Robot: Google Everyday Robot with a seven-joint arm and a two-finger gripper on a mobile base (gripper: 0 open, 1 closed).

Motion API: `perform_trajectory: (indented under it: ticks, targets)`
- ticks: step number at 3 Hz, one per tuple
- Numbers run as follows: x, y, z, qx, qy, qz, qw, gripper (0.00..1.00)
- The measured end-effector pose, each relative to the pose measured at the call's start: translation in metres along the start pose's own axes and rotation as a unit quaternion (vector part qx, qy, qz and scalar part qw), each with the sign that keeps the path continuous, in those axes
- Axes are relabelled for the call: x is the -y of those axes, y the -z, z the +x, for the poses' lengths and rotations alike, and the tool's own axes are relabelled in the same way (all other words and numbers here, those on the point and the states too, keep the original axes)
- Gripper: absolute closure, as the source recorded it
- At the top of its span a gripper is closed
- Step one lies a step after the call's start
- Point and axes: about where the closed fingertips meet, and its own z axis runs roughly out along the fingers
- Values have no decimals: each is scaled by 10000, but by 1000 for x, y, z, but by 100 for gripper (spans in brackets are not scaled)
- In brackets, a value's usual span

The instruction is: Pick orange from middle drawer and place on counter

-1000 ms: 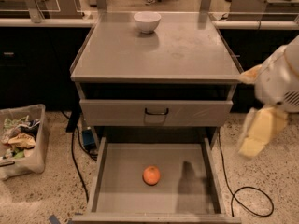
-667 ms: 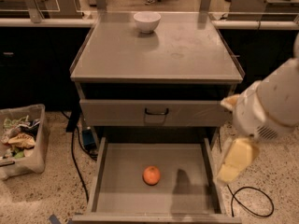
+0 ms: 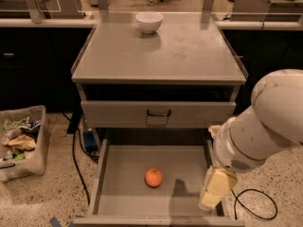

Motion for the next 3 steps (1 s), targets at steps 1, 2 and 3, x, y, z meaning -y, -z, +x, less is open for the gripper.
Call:
perform_trajectory:
  ticks: [1, 2, 3]
  targets:
    - [-1, -12, -1, -84, 6, -101, 9999, 0]
    - [8, -53, -24, 119, 108, -276, 9995, 0]
    - [15, -106, -51, 231, 334, -321, 9987, 0]
